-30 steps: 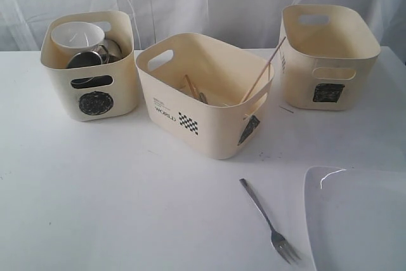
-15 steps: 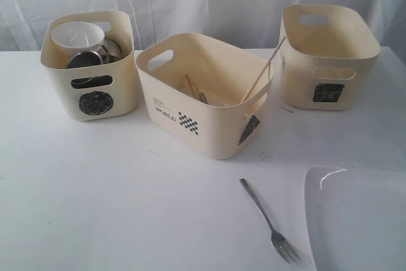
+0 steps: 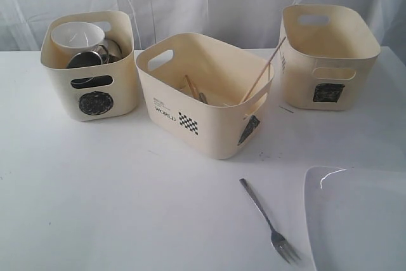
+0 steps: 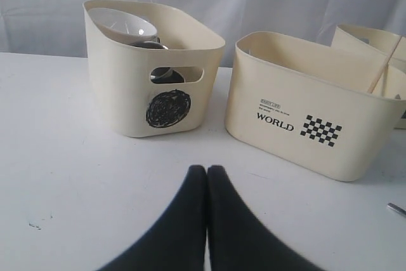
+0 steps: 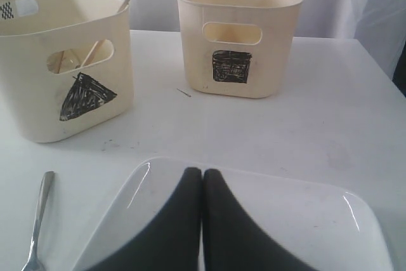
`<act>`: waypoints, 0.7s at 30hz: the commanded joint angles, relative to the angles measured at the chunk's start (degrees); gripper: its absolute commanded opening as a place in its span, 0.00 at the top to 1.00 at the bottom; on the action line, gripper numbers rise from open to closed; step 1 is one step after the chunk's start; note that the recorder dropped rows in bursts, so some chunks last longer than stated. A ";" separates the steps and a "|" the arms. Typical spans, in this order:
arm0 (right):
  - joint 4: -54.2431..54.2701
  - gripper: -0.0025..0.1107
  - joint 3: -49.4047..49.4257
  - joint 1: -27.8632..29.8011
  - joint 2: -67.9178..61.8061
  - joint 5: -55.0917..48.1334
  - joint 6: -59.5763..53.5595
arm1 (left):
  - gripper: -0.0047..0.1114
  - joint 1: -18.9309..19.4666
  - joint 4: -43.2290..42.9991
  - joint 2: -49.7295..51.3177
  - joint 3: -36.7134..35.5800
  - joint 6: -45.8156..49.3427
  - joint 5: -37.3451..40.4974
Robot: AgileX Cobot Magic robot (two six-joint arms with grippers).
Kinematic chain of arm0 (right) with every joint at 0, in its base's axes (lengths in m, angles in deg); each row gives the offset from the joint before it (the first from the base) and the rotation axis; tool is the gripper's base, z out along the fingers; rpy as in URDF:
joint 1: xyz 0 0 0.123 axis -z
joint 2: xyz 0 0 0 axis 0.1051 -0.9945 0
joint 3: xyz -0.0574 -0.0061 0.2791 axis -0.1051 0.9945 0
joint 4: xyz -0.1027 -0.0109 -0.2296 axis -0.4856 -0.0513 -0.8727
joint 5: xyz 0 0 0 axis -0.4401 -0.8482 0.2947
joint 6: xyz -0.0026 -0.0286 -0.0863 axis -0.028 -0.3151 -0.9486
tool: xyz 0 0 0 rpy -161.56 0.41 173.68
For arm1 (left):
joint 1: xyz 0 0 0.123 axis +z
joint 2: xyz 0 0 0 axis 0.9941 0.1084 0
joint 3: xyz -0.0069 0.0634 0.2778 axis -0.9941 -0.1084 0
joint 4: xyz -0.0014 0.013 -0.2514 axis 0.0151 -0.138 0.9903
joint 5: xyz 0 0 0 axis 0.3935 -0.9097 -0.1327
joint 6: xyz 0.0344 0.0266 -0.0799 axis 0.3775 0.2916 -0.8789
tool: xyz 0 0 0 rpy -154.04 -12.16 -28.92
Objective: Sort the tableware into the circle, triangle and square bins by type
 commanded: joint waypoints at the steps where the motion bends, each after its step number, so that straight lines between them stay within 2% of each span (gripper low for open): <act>1: -0.33 0.98 0.30 -0.41 0.36 0.59 -0.34 | 0.96 -0.02 0.94 -0.27 -0.28 -0.45 0.30; 5: 7.02 0.98 -0.24 -0.41 0.36 4.67 8.07 | 0.96 -0.02 0.94 -0.27 -0.28 -0.45 0.30; 8: 11.13 0.98 -4.18 -0.41 0.36 7.01 12.19 | 0.96 -0.02 0.94 -0.27 -0.28 -0.45 0.30; 12: 12.91 0.98 -11.06 -0.41 0.36 5.57 11.63 | 0.96 -0.02 0.94 -0.27 -0.28 -0.45 0.30; 16: 14.11 0.98 -17.77 -0.41 0.36 -1.40 11.63 | 0.96 -0.02 0.94 -0.27 -0.28 -0.39 0.30; 21: 18.36 0.98 -21.30 -0.41 0.36 -2.90 8.79 | 0.96 -0.02 0.94 -0.27 -0.28 -0.39 0.30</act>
